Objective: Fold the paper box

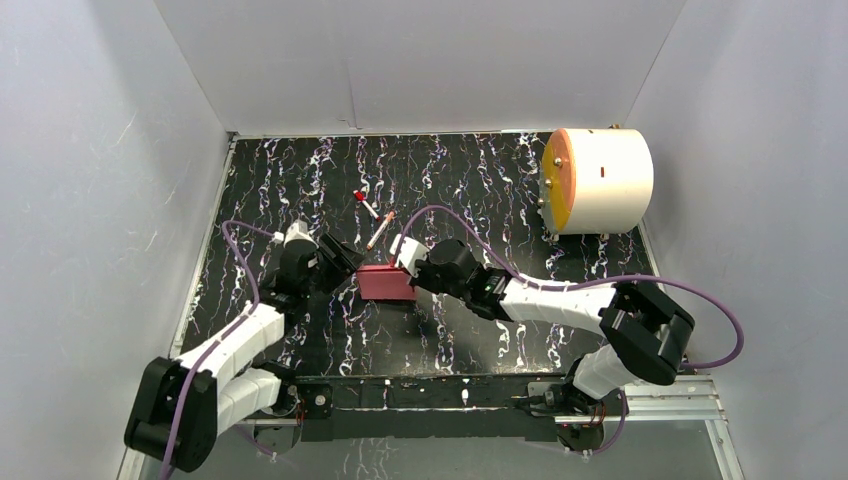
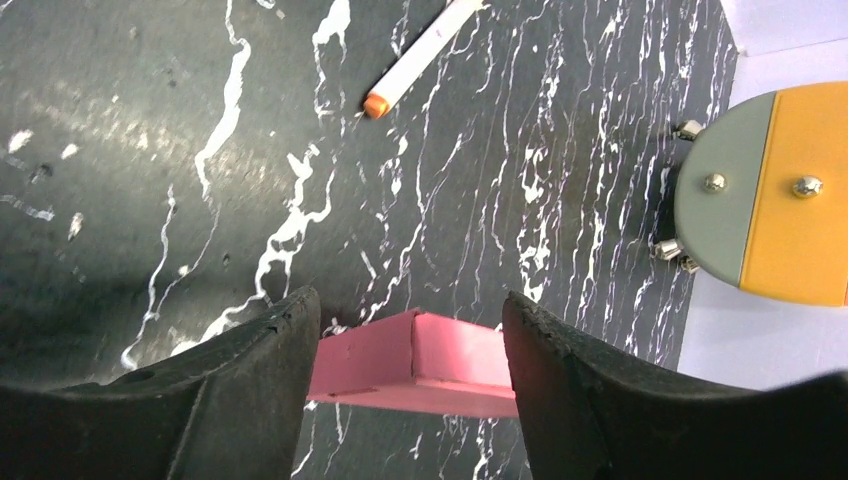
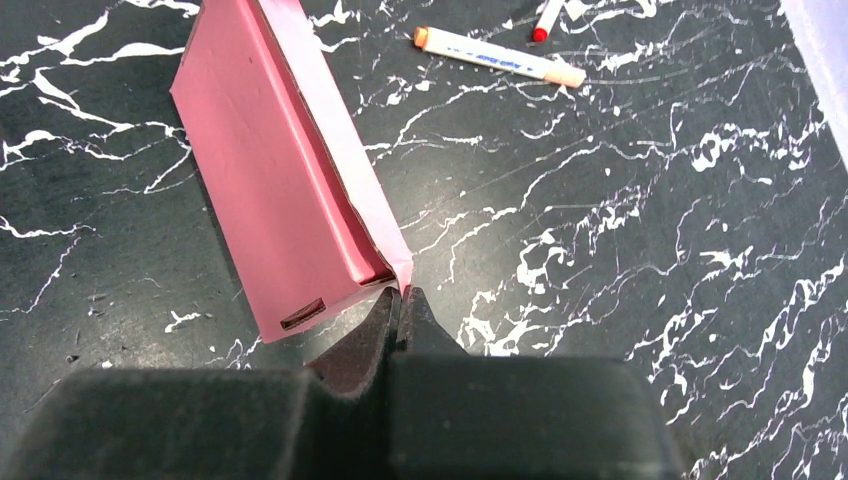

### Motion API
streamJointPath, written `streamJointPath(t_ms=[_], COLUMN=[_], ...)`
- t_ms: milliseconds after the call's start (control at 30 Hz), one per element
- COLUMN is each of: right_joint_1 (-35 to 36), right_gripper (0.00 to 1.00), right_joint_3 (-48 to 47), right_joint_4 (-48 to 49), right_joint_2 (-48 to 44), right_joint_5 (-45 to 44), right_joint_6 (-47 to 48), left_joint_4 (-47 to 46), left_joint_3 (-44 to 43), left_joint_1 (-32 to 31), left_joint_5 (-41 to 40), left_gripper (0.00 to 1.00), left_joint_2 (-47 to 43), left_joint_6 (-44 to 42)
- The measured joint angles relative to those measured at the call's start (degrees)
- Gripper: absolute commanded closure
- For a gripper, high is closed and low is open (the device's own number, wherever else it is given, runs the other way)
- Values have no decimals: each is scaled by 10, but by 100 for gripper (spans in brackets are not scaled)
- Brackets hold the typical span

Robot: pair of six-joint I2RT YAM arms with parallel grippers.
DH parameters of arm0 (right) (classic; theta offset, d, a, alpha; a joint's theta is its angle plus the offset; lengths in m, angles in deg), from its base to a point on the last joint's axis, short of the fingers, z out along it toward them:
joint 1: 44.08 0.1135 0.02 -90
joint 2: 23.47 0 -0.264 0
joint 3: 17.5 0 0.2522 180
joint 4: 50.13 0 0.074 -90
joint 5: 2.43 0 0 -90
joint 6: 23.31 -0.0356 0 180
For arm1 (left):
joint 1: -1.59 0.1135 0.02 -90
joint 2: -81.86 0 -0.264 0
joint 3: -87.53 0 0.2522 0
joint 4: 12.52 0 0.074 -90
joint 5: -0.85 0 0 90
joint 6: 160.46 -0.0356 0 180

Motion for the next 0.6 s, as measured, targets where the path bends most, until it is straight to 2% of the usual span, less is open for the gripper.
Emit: streamJointPath(t_ms=[233,500,600], right_joint_1=[-4,-12,-17], right_gripper=[100,100,100], right_joint_3=[23,68,82], right_joint_4=[28,70,75], right_joint_2=[0,-9,-24], right_joint_5=[21,45,61], right_joint_6=[30,101,127], left_joint_4=[12,0,85], left_joint_3=[39,38,-12], left_joint_1=[0,0,0], left_joint_5=[2,51,82], left_gripper=[29,27,25], left_joint_2=[-83,-109,-108], left_joint_6=[-18,-72,-135])
